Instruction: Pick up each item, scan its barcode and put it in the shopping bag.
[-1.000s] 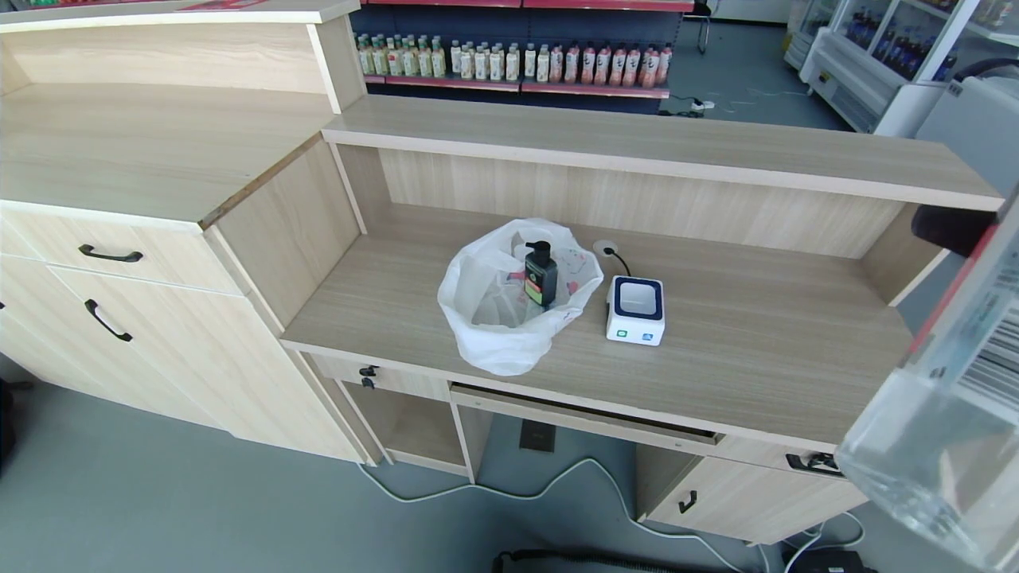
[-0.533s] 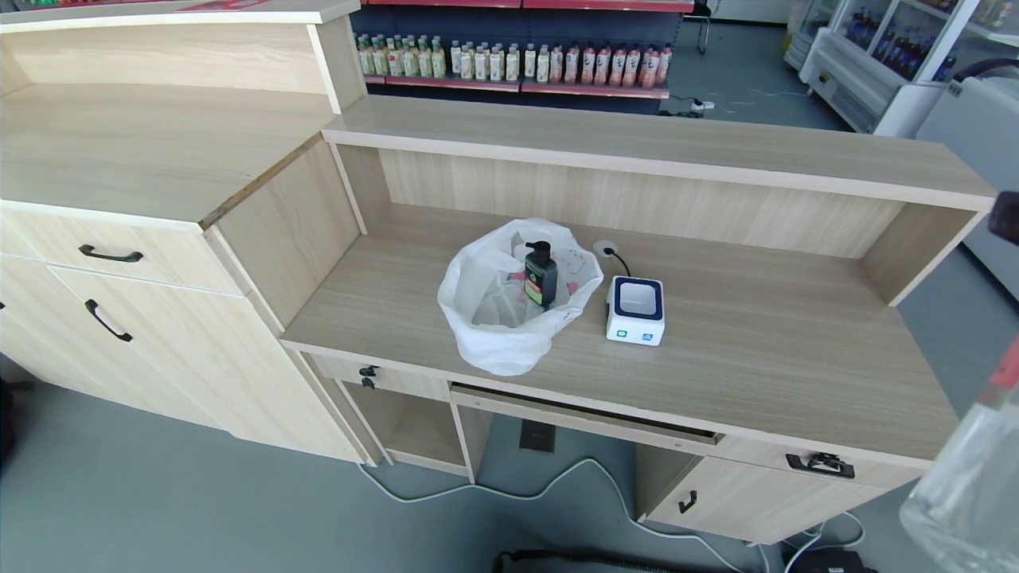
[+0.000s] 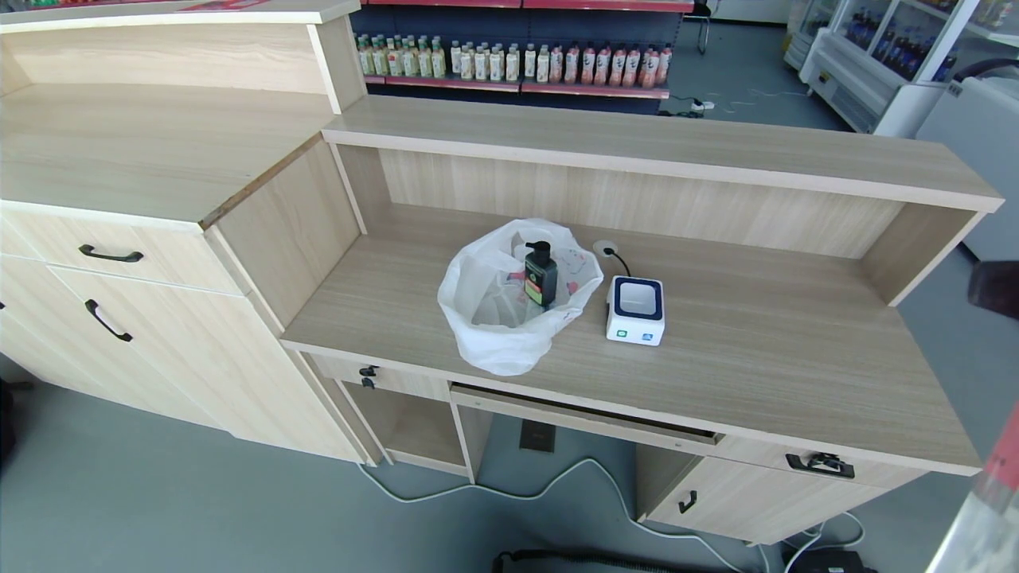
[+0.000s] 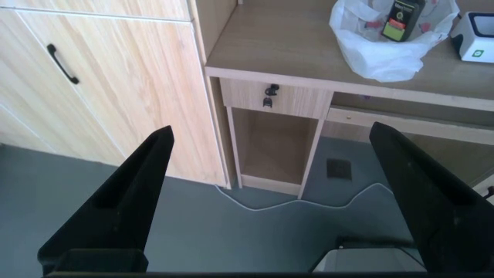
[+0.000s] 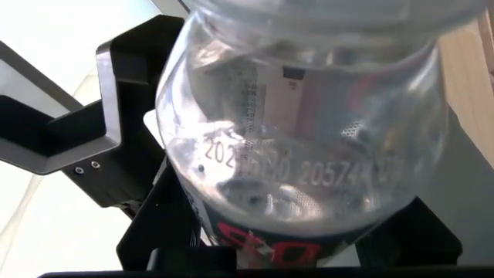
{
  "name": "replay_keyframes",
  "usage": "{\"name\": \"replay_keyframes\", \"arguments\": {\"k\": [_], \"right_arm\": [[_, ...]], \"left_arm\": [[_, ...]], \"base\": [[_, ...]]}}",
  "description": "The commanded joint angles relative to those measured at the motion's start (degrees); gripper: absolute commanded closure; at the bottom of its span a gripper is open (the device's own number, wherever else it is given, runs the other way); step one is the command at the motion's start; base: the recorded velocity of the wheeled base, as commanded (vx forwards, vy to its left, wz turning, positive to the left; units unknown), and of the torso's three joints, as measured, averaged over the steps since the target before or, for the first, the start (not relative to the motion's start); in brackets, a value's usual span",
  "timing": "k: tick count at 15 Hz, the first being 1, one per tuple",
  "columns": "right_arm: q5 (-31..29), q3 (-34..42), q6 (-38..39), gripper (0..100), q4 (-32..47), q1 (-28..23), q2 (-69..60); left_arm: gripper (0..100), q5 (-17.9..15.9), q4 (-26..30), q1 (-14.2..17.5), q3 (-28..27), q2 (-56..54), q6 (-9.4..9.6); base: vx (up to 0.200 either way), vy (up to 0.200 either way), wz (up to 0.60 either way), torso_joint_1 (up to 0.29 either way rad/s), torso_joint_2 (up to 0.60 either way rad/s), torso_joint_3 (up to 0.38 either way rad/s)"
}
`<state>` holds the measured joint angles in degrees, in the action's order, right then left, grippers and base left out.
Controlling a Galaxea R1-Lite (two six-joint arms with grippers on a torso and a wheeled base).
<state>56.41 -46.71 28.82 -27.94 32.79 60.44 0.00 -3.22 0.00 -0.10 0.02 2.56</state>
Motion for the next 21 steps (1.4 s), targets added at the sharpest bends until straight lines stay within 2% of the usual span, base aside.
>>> {"name": "replay_keyframes", "arguments": {"k": [1,5,8,11,13,17,21], "right_arm": [[0.0,-0.5,-0.1,100,0.1,0.3,0.5],[0.0,-2.1,-1.0,100,0.1,0.4,0.1],[-0.9,0.6,-16.9,100,0.2,0.2,1.3],[-1.9,-0.3,-21.5,100,-0.4,0.1,0.9],[-2.0,-1.7,-27.3,100,-0.5,-0.6,1.0],[-1.8,-1.6,-27.4,100,-5.9,-3.9,1.3],[-1.8,-0.1,-24.2,100,-6.2,-4.2,0.5]], "left_arm": [[0,0.0,0.0,0.0,0.0,0.0,-0.01],[0,0.0,0.0,0.0,0.0,0.0,-0.01],[0,0.0,0.0,0.0,0.0,0.0,-0.01],[0,0.0,0.0,0.0,0.0,0.0,-0.01],[0,0.0,0.0,0.0,0.0,0.0,-0.01],[0,0.0,0.0,0.0,0.0,0.0,-0.01],[0,0.0,0.0,0.0,0.0,0.0,-0.01]], "base": [[0.0,0.0,0.0,0.0,0.0,0.0],[0.0,0.0,0.0,0.0,0.0,0.0],[0.0,0.0,0.0,0.0,0.0,0.0],[0.0,0.0,0.0,0.0,0.0,0.0],[0.0,0.0,0.0,0.0,0.0,0.0],[0.0,0.0,0.0,0.0,0.0,0.0],[0.0,0.0,0.0,0.0,0.0,0.0]]}}
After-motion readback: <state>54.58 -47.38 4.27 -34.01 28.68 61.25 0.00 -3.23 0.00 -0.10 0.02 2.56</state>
